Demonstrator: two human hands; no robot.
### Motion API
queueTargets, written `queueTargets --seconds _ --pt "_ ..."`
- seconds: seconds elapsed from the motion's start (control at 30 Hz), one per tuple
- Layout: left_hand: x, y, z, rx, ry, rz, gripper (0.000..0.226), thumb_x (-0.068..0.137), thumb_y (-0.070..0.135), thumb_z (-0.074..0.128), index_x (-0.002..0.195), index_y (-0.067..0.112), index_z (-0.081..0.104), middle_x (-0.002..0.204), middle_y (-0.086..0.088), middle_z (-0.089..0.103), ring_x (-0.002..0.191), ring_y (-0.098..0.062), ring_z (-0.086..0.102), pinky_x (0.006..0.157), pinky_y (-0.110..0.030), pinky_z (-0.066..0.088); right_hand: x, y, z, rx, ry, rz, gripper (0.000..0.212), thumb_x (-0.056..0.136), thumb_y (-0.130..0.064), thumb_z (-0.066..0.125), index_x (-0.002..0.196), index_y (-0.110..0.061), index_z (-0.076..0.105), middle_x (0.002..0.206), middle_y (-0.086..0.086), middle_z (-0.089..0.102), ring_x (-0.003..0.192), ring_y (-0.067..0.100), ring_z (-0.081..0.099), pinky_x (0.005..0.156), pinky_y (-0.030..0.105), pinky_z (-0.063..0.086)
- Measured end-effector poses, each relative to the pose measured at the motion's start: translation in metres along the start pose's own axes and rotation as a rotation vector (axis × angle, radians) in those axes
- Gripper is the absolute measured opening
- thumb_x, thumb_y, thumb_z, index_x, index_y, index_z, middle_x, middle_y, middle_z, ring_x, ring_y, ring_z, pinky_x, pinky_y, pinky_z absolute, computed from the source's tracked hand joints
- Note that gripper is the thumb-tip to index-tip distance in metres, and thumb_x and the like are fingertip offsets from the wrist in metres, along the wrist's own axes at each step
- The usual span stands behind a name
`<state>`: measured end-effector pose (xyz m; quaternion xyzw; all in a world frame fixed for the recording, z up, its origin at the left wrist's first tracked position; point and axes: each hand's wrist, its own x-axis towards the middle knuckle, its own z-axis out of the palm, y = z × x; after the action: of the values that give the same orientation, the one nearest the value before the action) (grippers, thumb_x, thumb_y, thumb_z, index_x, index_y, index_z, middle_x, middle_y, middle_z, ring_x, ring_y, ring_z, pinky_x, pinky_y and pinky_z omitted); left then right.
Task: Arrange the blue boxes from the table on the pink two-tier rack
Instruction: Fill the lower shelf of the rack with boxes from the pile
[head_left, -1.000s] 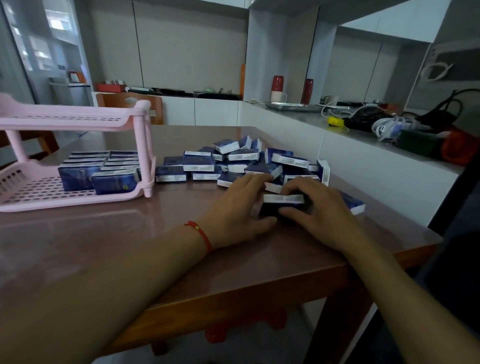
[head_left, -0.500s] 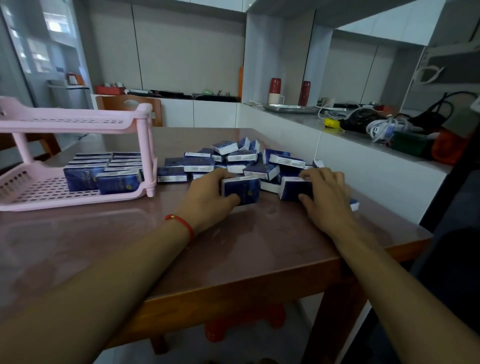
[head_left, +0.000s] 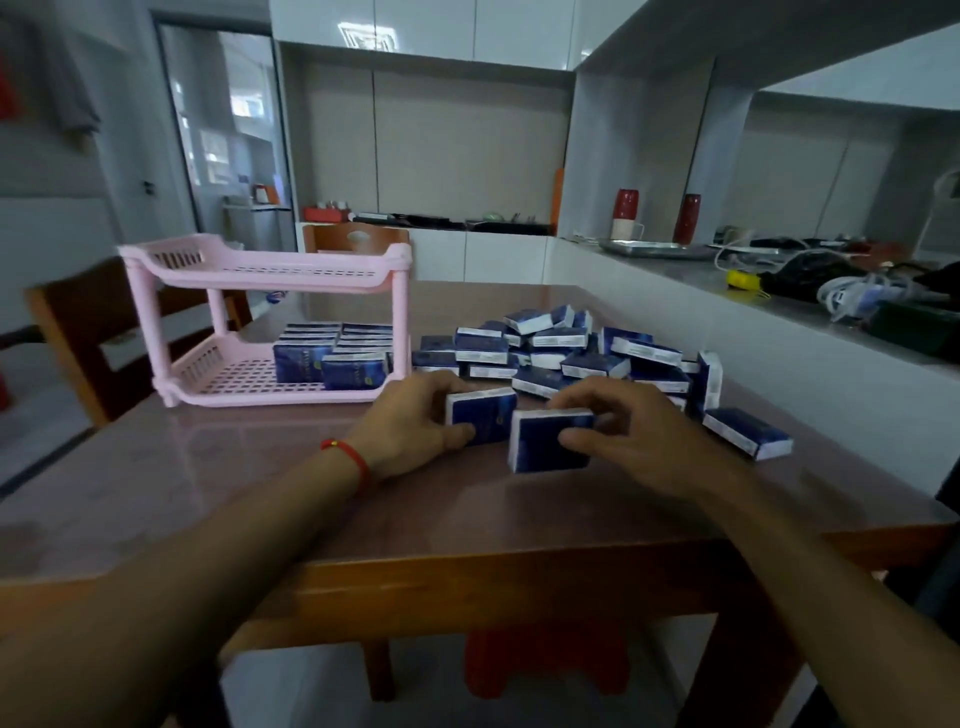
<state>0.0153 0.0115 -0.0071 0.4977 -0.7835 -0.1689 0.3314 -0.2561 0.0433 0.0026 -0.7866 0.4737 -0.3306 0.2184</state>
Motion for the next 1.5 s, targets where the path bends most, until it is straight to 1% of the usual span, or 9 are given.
queueTargets --seconds 0.1,0.27,0.4,0.7,0.87,1.0,1.07,1.2,1.5 --pt "-0.013 -0.010 -0.026 -0.052 -0.105 -0.036 0.033 0.083 0.016 0.079 0.113 0.022 0.068 0.100 -0.002 0.074 0.088 -0.016 0.070 0.083 -0.035 0.060 0.026 -0.024 0.029 -0.064 0.004 -0.108 0.035 0.085 -0.025 0.078 0.114 -0.038 0.066 0.122 -0.014 0.059 0.107 0.007 0.060 0.089 0.035 0.057" --pt "-0.036 -0.018 -0.049 -0.211 -0.229 -0.081 0.048 0.082 -0.014 0.067 0.124 0.009 0.060 0.112 -0.012 0.070 0.087 -0.003 0.068 0.075 -0.022 0.058 0.052 -0.044 0.068 -0.106 -0.095 -0.054 0.058 0.088 -0.036 0.073 0.141 -0.034 0.049 0.132 -0.010 0.059 0.105 0.007 0.062 0.087 0.031 0.057" --pt "-0.042 -0.032 -0.055 -0.243 -0.279 -0.079 0.058 0.081 0.020 0.083 0.132 0.024 0.056 0.123 0.002 0.068 0.109 -0.011 0.067 0.094 -0.029 0.057 0.060 -0.050 0.082 -0.046 -0.074 -0.064 0.051 0.084 -0.037 0.077 0.130 -0.029 0.057 0.113 -0.009 0.068 0.096 0.006 0.066 0.084 0.035 0.060" --pt "-0.053 -0.048 -0.074 -0.057 -0.071 0.071 0.058 0.082 0.026 0.080 0.135 0.034 0.057 0.122 0.014 0.067 0.106 -0.001 0.067 0.088 -0.022 0.058 0.079 -0.066 0.111 0.204 -0.093 -0.098 0.041 0.077 -0.028 0.085 0.110 -0.025 0.062 0.095 -0.002 0.072 0.081 0.011 0.071 0.068 0.032 0.062" --pt "-0.052 -0.076 -0.108 -0.009 0.031 0.013 0.051 0.082 0.018 0.081 0.129 0.024 0.063 0.123 0.009 0.067 0.106 -0.006 0.066 0.090 -0.030 0.059 0.104 -0.076 0.111 0.096 -0.111 -0.190 0.046 0.074 -0.056 0.075 0.110 -0.029 0.063 0.099 -0.004 0.068 0.085 0.019 0.068 0.074 0.035 0.058" --pt "-0.047 -0.098 -0.138 0.126 0.193 -0.084 0.052 0.084 0.009 0.078 0.130 0.025 0.059 0.123 0.009 0.061 0.105 -0.006 0.060 0.087 -0.015 0.053 0.130 -0.060 0.094 -0.051 0.060 -0.224 0.011 0.089 -0.031 0.070 0.094 -0.021 0.070 0.083 -0.002 0.069 0.075 0.019 0.066 0.070 0.042 0.060" --pt "-0.036 -0.105 -0.146 0.187 0.227 -0.121 0.050 0.085 0.008 0.076 0.129 0.025 0.058 0.125 0.004 0.059 0.112 -0.013 0.057 0.093 -0.023 0.052 0.135 -0.047 0.097 -0.126 0.185 -0.244 0.003 0.090 -0.021 0.069 0.089 -0.019 0.070 0.080 -0.002 0.069 0.073 0.019 0.065 0.068 0.040 0.058" --pt "-0.006 -0.117 -0.149 0.272 0.227 -0.203 0.047 0.086 0.006 0.074 0.128 0.018 0.057 0.125 -0.003 0.054 0.112 -0.018 0.052 0.100 -0.032 0.046 0.134 -0.029 0.107 -0.170 0.238 -0.209 0.003 0.091 -0.017 0.068 0.091 -0.020 0.070 0.081 -0.002 0.069 0.070 0.010 0.062 0.061 0.020 0.048" --pt "0.017 -0.141 -0.134 0.246 0.089 -0.211 0.044 0.082 0.011 0.077 0.120 0.023 0.060 0.134 -0.007 0.056 0.118 -0.022 0.057 0.101 -0.030 0.048 0.142 -0.009 0.106 -0.142 0.226 -0.219 0.008 0.091 -0.017 0.068 0.088 -0.024 0.070 0.077 -0.012 0.066 0.059 0.004 0.060 0.056 0.022 0.050"
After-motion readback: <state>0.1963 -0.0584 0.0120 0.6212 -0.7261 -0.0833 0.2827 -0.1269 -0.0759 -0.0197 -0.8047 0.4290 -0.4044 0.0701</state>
